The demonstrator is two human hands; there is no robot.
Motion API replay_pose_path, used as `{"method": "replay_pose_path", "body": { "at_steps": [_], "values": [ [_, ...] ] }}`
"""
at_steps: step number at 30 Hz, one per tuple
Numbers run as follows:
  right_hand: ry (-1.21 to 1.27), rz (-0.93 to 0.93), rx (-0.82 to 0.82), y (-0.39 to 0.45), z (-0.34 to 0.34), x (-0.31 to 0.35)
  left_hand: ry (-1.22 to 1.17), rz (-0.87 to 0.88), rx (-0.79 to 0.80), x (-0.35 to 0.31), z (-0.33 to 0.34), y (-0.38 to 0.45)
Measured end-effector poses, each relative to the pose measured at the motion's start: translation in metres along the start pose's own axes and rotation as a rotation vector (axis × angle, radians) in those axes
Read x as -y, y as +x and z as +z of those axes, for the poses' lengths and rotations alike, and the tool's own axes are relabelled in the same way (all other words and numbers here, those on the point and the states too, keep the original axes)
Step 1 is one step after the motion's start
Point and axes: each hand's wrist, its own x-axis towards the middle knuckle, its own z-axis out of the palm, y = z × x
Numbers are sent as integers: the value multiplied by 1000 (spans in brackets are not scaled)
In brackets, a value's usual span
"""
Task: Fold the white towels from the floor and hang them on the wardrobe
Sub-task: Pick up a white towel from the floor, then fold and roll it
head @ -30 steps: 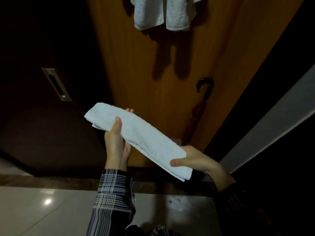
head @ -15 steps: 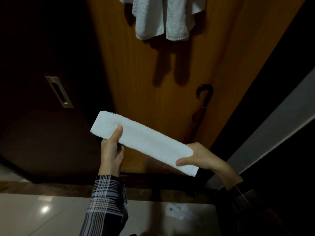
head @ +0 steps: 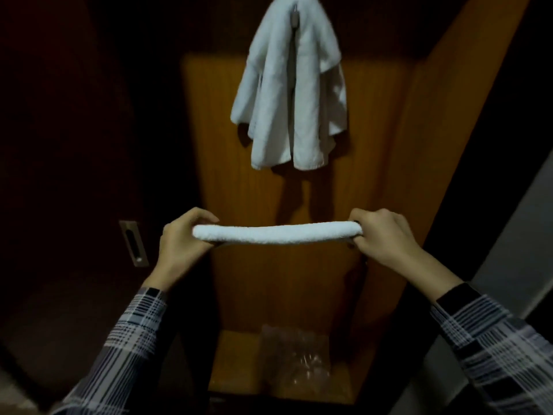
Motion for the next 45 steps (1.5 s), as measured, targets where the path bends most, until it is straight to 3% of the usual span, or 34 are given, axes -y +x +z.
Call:
{"method": "replay_pose_path", "body": {
  "at_steps": [3,5,10,14,20,25,32,39,45],
  "values": [
    [-170,-128,-194,25,-22,-8,480,376,-61,-24,-3,31],
    [-249,-201,-269,40,-41,-12,760,532,-81,-45,-2,54],
    [-389,-273,-347,83,-86,-25,1157,540,-48,-104,-7,108],
    [-483,-328,-496,112,-126,-29,1348,545,-161,-147,-23,156],
    [-550,-285,-638,163,-177,-41,1321,414,-201,-203,-37,229],
    [-518,-2,-558,213,-218,-52,1155,339,-258,-223,-35,291],
    [-570,81,-591,287,-221,-55,1041,356,-348,-204,-31,378],
    [-602,45,-608,372,-199,-68,1048,403,-418,-167,-20,450],
    [-581,97,-617,414,-200,-70,985,371,-376,-147,1,502]
  ]
}}
